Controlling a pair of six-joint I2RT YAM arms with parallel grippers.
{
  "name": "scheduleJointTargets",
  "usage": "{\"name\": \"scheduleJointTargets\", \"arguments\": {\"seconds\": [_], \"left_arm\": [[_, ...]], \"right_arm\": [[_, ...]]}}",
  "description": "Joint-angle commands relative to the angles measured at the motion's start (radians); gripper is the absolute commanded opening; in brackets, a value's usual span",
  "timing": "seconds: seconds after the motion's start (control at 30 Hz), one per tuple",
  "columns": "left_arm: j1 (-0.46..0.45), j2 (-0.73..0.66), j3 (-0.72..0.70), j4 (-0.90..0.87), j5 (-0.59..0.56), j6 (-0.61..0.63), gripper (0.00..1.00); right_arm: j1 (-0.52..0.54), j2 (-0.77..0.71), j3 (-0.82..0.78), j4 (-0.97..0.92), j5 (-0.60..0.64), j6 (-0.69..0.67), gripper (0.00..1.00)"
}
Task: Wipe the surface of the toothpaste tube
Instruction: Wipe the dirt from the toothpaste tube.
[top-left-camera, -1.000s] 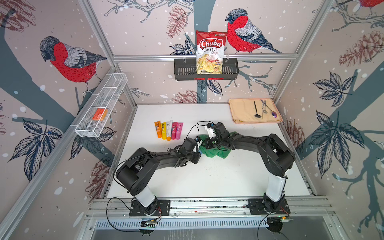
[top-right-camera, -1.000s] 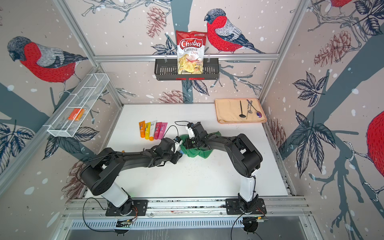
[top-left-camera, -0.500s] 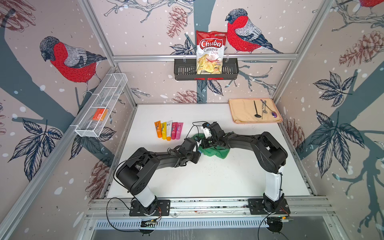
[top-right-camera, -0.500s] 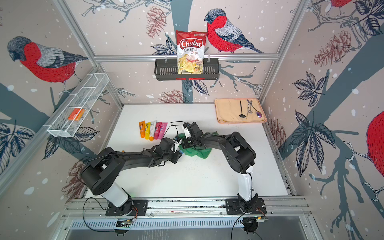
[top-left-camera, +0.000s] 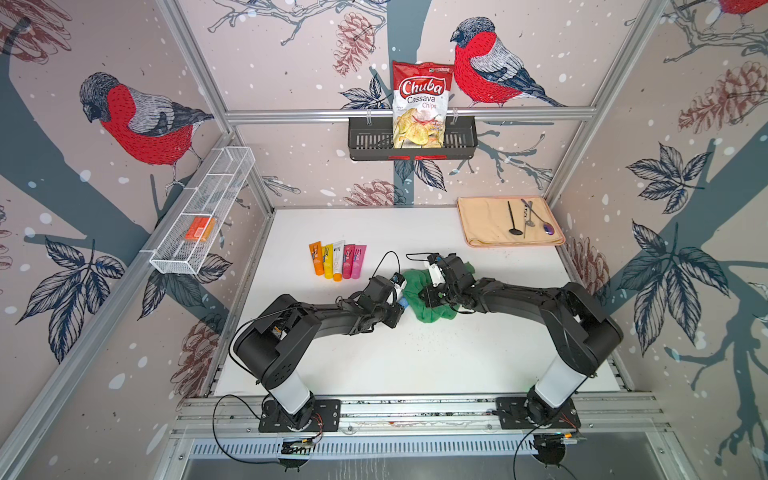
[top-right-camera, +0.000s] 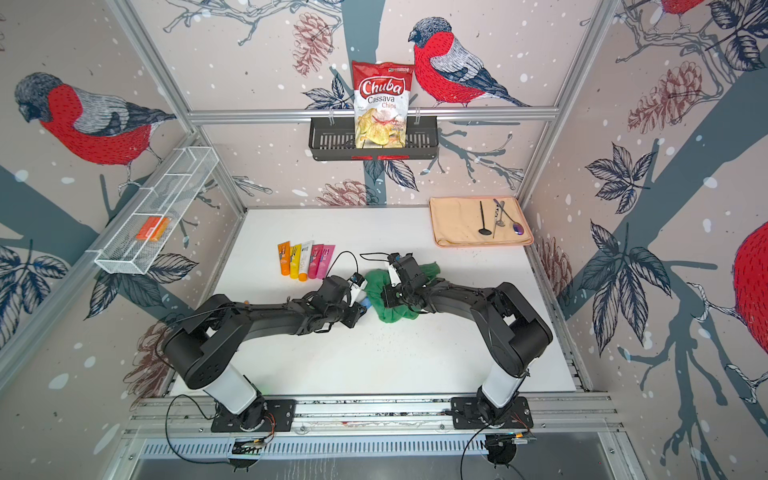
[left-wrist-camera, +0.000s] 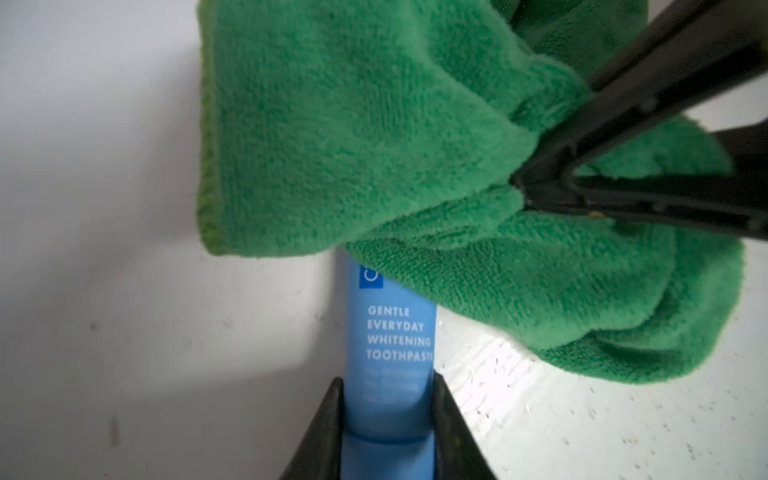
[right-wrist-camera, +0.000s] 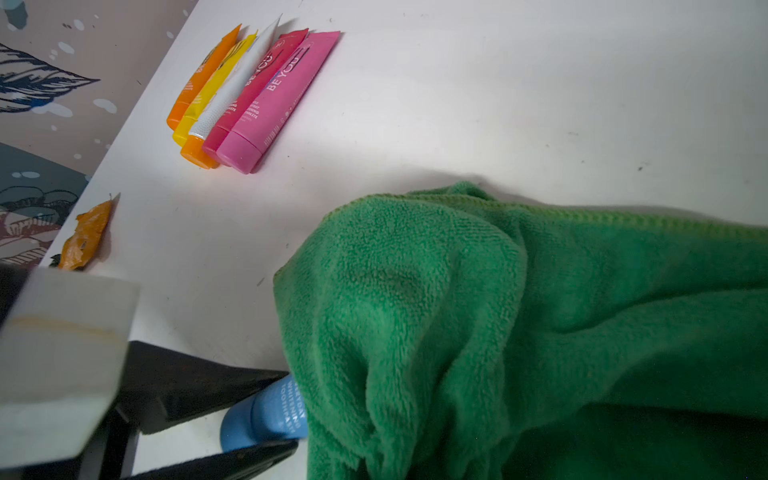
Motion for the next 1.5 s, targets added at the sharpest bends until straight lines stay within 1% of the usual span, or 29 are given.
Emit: {"name": "scheduleJointTargets", "arguments": {"seconds": [0.0,0.17,0.33,0.43,0.5,0.6,0.7,0.8,0.9,1.0,1.27,1.47], "left_arm": [[0.003,0.001,-0.003,-0.017,-0.029,0.012,0.14],[0.002,-0.004,-0.009,-0.007,-0.007,0.016,0.14],[0.002,-0.011,-0.015,0.002,-0.003,0.020,0.14],[0.002,-0.012,-0.017,0.003,-0.012,0.021,0.14],[0.002,-0.012,-0.015,0.005,-0.007,0.023,0.14],[0.002,-0.014,-0.017,0.007,0.000,0.024,0.14],[0.002,-0.019,-0.021,0.006,-0.001,0.025,0.14],[0.002,-0.026,-0.027,0.010,0.010,0.027,0.14],[0.002,-0.025,-0.027,0.011,0.013,0.028,0.14],[0.002,-0.021,-0.027,0.013,0.016,0.028,0.13],[0.002,-0.013,-0.026,0.017,0.016,0.030,0.13],[0.002,-0.009,-0.025,0.028,0.021,0.030,0.13]], "right_arm": [[0.008,0.016,0.006,0.040,-0.039,0.024,0.00],[0.040,0.098,0.079,0.065,-0.091,0.038,0.00],[0.061,0.164,0.106,0.087,-0.136,0.050,0.00],[0.052,0.195,0.121,0.019,-0.080,0.035,0.00],[0.031,0.198,0.123,-0.029,-0.022,0.029,0.00],[-0.011,0.186,0.132,-0.075,0.023,0.013,0.00],[-0.041,0.192,0.178,-0.150,0.096,-0.017,0.00],[-0.076,0.214,0.221,-0.184,0.120,-0.043,0.00],[-0.097,0.241,0.257,-0.201,0.101,-0.058,0.00],[-0.068,0.241,0.266,-0.197,0.079,-0.064,0.00],[0.064,0.234,0.243,-0.107,-0.125,-0.045,0.00],[0.078,0.193,0.182,0.001,-0.254,-0.007,0.00]]}}
